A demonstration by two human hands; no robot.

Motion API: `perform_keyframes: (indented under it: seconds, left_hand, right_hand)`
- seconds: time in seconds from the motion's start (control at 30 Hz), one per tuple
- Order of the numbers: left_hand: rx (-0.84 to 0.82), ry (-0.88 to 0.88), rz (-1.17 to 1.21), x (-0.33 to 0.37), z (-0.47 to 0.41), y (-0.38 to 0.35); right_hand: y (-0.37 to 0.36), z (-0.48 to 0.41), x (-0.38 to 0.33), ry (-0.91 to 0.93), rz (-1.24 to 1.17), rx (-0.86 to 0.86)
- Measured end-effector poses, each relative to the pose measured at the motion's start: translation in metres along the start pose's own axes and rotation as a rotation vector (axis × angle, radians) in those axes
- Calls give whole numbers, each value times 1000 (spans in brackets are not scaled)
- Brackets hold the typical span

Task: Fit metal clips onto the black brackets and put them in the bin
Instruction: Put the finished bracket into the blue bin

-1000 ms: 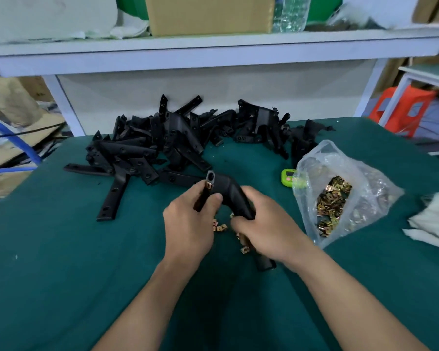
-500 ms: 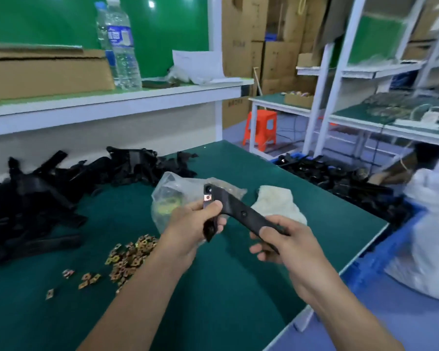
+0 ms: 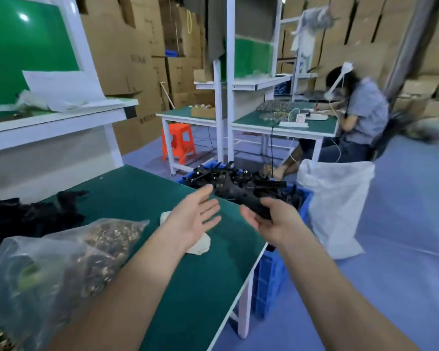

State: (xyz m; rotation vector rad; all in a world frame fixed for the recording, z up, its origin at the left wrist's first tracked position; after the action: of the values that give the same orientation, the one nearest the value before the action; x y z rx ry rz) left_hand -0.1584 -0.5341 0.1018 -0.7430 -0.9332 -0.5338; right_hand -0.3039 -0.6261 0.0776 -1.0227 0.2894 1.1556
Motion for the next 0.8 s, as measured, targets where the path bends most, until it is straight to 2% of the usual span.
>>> perform_keyframes:
  seconds: [0.07,0.17,0.2,0.23,0.33,0.53,0.63,0.73,0.8]
  left_hand:
    - [12,-28,-40,17,-7,-15]
    - [93,-99,-276,24,-7,-13]
    - [136,-160,-373,29,-3,-6]
    - [168,-249,-491,37,1,4]
    - [224,-510,-797,63,14,39]
    - [469,-862,-971,110,74,124]
    - [588,-882,-995,127,105,170]
    - [691,-842,-1015,132,137,227]
    - [822,-837,-1040,132,167,274]
  right_hand:
    - [-41,-22,-17,-32,107,-67]
    - [-79,-24,21,-130,635,-263]
    - [-89,-21,37,-109,709,-315]
    - [-99,-19,48,-59,698,-345]
    - [-130,-1,71,-1,469,-413]
    - [-184,56,113,147,532,-583]
    - [-211,95,153,129,617,-709]
    - [-236,132,203,27,692,-797]
    - [-253,157,236,-25,677,-828]
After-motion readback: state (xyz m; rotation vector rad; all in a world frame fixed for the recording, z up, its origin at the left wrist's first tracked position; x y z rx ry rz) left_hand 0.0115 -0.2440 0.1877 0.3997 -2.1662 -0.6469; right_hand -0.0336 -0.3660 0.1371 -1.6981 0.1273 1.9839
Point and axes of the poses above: each hand's wrist, its own z-axis away from the middle knuckle, its own y-axis out of the back of the hand, x = y × z, the point moved 7 cm from there along -z, towards the middle knuckle, and after that the axes turned 8 degrees about x, right-handed, at the moved point
